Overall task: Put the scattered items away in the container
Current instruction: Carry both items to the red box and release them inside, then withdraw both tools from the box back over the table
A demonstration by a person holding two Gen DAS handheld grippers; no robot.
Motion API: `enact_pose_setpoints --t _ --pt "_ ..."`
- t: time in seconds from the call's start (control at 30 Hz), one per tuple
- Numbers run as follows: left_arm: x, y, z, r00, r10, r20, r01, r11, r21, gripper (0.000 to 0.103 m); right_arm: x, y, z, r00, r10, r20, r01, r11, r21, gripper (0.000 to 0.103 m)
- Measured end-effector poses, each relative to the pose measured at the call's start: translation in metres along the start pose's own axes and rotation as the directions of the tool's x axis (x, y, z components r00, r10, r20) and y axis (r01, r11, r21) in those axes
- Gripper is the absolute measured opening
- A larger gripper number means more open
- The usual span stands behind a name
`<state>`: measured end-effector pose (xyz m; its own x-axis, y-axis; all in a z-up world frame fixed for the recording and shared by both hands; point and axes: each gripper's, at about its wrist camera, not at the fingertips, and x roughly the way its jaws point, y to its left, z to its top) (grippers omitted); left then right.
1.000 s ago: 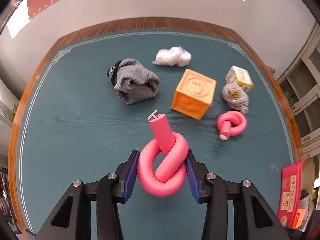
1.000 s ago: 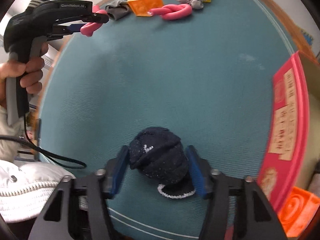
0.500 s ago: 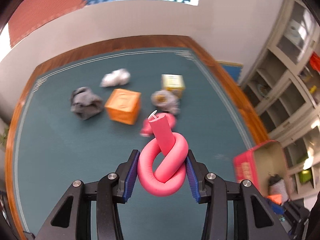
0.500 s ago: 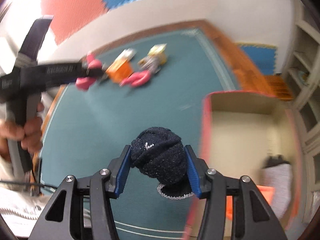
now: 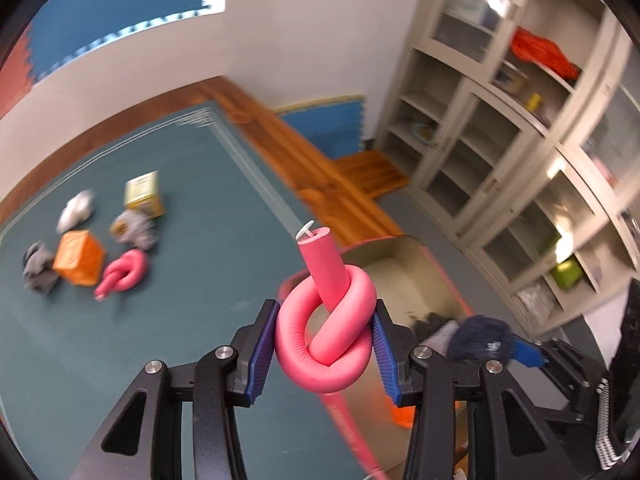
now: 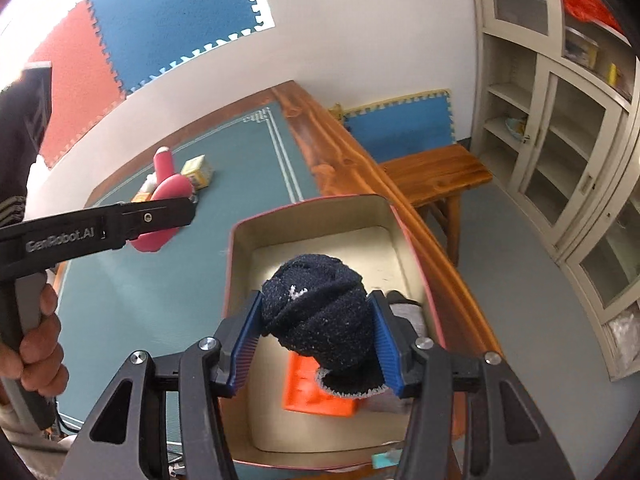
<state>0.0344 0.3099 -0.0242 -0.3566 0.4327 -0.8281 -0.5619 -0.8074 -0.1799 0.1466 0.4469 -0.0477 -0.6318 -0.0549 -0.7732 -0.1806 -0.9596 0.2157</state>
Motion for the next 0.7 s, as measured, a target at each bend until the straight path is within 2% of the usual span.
enact_pose_setpoints --t 0.2,0.23,0.27,0.3,0.33,0.47,0.7 --pt "0.013 -0.025 0.005 1.0 -0.009 -0.02 0.009 1.0 0.03 0.048 0.005 -0.012 0.0 1.0 0.011 -0.005 -0.011 1.0 0.002 0.059" --pt "0.014 -0.027 0.005 1.0 -0.009 -0.022 0.01 0.999 0.031 0.051 0.004 -0.012 0.001 1.0 0.012 -0.001 -0.012 1.0 0.002 0.061" --pt "0.014 -0.028 0.006 1.0 -0.005 -0.02 0.006 1.0 0.03 0.056 0.003 -0.012 0.001 1.0 0.014 0.003 -0.014 1.0 0.003 0.065" --pt "0.013 -0.028 0.006 1.0 0.002 -0.016 -0.001 1.0 0.025 0.072 0.002 -0.012 0.001 1.0 0.015 0.006 -0.015 1.0 0.003 0.067" --pt "0.012 -0.028 0.006 1.0 0.008 -0.012 -0.008 1.0 0.021 0.082 0.001 -0.013 0.001 1.0 0.016 0.01 -0.017 1.0 0.003 0.068" --pt "0.006 -0.023 0.006 1.0 0.025 -0.001 -0.025 1.0 0.002 0.082 0.003 -0.011 0.004 0.999 0.029 0.017 -0.029 1.0 0.0 0.068" --pt "0.003 -0.006 0.001 0.996 0.078 -0.032 -0.079 0.996 -0.038 0.082 0.006 -0.001 0.008 0.998 0.055 0.017 -0.055 0.998 -0.009 0.07"
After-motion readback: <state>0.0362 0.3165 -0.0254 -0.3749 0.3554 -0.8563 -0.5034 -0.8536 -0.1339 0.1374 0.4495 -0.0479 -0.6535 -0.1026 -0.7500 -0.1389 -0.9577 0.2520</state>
